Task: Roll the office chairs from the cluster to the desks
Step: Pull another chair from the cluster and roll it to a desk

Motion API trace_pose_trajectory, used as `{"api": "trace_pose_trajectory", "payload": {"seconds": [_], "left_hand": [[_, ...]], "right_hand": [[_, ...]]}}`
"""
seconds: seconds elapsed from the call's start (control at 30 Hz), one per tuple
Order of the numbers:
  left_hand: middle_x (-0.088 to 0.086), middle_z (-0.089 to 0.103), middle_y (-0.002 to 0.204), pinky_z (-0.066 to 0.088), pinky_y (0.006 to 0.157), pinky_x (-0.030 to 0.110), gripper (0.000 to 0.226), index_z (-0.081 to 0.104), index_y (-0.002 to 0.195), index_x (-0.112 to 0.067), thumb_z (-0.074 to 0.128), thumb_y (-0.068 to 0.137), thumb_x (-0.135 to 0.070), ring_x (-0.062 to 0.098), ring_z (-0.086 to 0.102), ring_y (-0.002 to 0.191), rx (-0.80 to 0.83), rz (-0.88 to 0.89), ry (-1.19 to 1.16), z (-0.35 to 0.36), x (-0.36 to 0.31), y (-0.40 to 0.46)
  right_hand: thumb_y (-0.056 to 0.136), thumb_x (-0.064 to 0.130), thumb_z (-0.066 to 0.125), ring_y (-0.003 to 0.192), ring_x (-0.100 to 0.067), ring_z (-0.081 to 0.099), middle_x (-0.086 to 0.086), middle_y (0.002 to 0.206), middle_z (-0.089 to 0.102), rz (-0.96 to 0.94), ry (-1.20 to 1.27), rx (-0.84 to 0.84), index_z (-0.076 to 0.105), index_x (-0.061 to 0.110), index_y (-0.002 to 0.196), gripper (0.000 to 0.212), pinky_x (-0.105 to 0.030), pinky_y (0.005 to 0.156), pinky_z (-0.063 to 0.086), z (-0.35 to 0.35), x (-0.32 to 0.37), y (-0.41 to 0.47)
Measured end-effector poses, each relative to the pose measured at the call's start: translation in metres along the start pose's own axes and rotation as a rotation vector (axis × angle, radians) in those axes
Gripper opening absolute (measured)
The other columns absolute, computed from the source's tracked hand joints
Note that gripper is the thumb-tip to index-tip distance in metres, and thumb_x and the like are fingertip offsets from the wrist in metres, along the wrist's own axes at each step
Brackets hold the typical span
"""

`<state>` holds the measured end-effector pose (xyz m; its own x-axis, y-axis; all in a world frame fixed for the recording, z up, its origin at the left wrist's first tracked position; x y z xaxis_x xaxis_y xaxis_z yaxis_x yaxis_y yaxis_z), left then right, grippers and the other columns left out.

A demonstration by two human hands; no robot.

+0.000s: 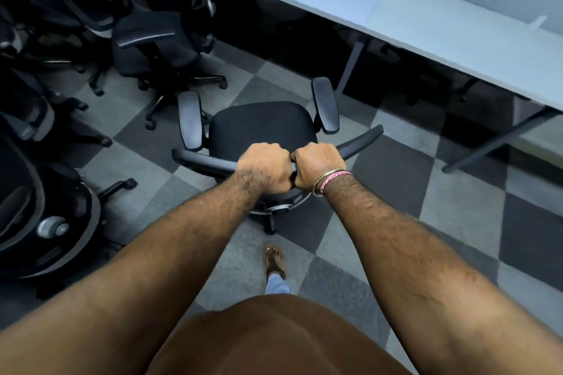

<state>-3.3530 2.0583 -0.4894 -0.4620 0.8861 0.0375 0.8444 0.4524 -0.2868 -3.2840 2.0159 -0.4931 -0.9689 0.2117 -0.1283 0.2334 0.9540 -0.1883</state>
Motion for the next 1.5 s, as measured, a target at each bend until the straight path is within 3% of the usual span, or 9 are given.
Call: {"api": "trace_pose_trajectory", "payload": {"seconds": [0.33,0.7,0.9,1.13,1.5], "left_hand": [[-0.005,0.058,0.066,0.06,0.065,0.038,0.025,0.062,0.074,-0.023,0.056,0.081,-0.046,0.019,0.057,0.058,0.013,0.252,0.121,0.011,-0.106,-0.046],[-0.007,0.056,0.062,0.053,0.057,0.033,0.034,0.057,0.067,-0.024,0.056,0.082,-0.054,0.018,0.056,0.055,-0.029,0.566,0.23,0.029,-0.243,-0.112],[-0.007,0.053,0.062,0.047,0.056,0.031,0.03,0.059,0.071,-0.023,0.056,0.083,-0.051,0.016,0.05,0.052,-0.041,0.626,0.244,0.04,-0.3,-0.147],[-0.006,0.052,0.062,0.047,0.057,0.032,0.03,0.054,0.07,-0.024,0.055,0.085,-0.051,0.017,0.049,0.053,-0.036,0.673,0.263,0.052,-0.38,-0.202],[-0.007,0.055,0.061,0.048,0.055,0.032,0.031,0.061,0.073,-0.025,0.052,0.083,-0.053,0.016,0.052,0.052,-0.062,0.915,0.289,0.072,-0.5,-0.27]], "right_hand": [[0.078,0.035,0.056,0.075,-0.029,0.066,-0.001,0.079,0.068,0.28,0.081,-0.031,0.06,0.025,0.077,0.011,-0.031,0.06,0.039,0.03,-0.02,-0.136],[0.076,0.034,0.057,0.071,-0.029,0.065,-0.001,0.075,0.067,0.529,0.137,-0.019,0.049,0.025,0.071,0.013,-0.031,0.058,0.038,0.06,-0.035,-0.298],[0.076,0.035,0.057,0.072,-0.028,0.066,0.0,0.077,0.067,0.584,0.132,0.001,0.05,0.026,0.072,0.013,-0.031,0.059,0.039,0.075,-0.04,-0.366],[0.078,0.034,0.058,0.078,-0.028,0.067,0.0,0.082,0.069,0.64,0.138,0.005,0.065,0.025,0.083,0.013,-0.031,0.06,0.038,0.094,-0.042,-0.464],[0.076,0.034,0.057,0.072,-0.026,0.065,0.002,0.077,0.067,0.868,0.148,0.045,0.051,0.026,0.072,0.011,-0.031,0.058,0.038,0.121,-0.045,-0.606]]}}
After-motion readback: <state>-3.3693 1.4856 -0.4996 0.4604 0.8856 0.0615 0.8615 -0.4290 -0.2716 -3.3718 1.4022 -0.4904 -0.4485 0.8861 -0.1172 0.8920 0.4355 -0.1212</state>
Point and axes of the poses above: each hand's wrist, its own y-axis towards the middle knuckle, its own z-axis out of the palm, x = y × z, the point moved 7 cm from there along y, towards the middle knuckle
